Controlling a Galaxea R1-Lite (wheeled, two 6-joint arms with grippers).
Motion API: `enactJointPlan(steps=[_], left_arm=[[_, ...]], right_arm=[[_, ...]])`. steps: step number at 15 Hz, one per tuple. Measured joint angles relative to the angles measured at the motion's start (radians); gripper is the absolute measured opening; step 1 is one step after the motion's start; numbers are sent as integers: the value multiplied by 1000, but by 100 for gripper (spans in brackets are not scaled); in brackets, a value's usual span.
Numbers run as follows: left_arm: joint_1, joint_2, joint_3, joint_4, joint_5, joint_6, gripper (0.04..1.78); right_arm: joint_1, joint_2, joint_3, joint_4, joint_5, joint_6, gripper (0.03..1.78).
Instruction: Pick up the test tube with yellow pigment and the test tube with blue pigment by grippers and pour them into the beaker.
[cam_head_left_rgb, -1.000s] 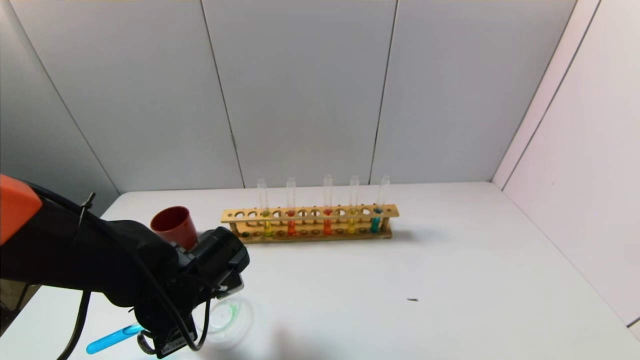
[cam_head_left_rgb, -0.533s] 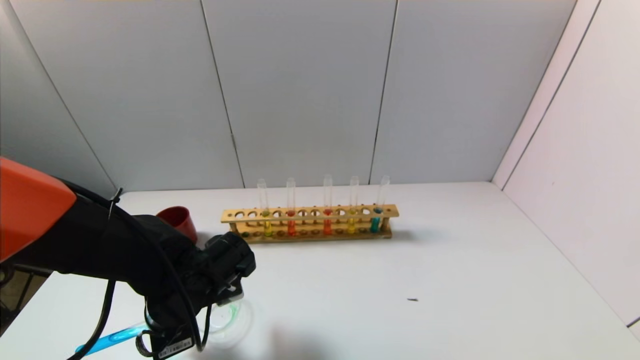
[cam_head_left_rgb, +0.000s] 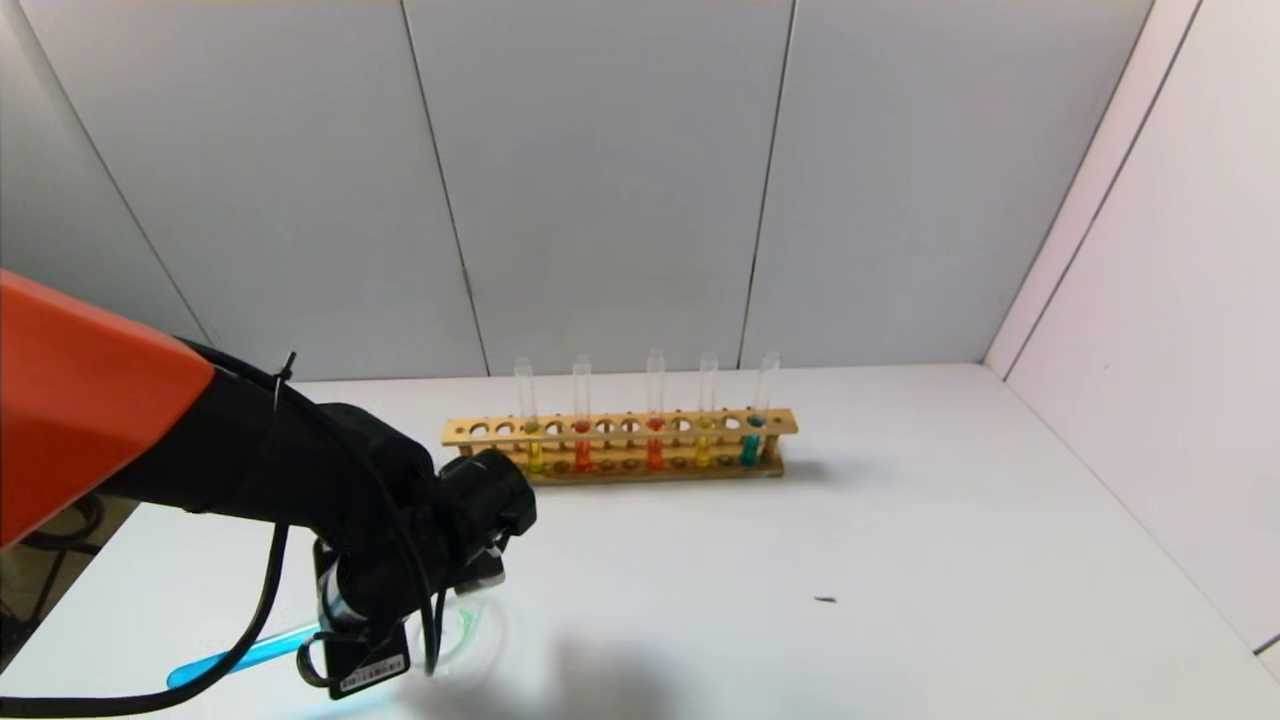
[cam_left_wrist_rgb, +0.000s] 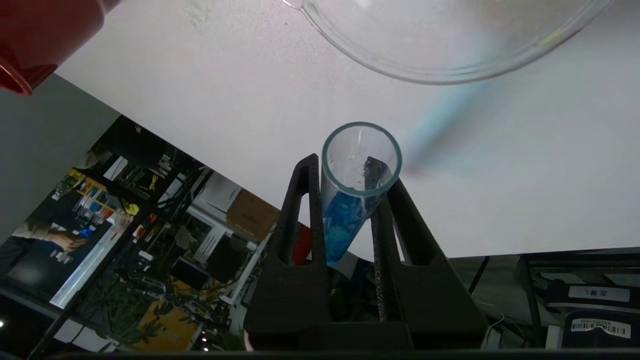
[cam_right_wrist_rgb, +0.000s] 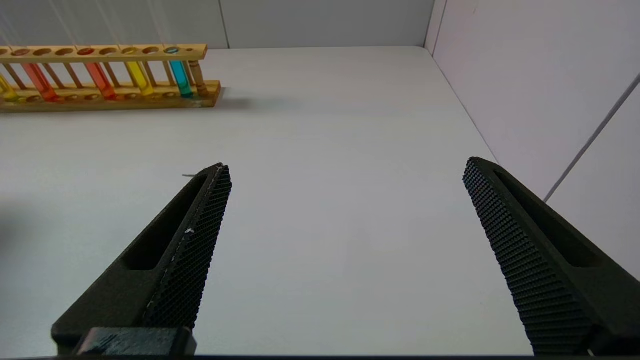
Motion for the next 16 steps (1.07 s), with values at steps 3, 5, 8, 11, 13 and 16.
enactJointPlan(steps=[3,5,8,11,13,16], left_arm=[[0,32,-31,46,7,0,31],[0,48,-47,57,7,0,31],[0,67,-67,63,7,0,31],[-2,86,-86,93,7,0,31],[-4,92,-101,123,7,0,31],[-6,100,-126,177,7,0,31]], right_arm=[[0,0,0,0,0,0,170],[0,0,0,0,0,0,170],[0,0,1,0,0,0,170],[0,0,1,0,0,0,170],[0,0,0,0,0,0,170],[0,0,0,0,0,0,170]])
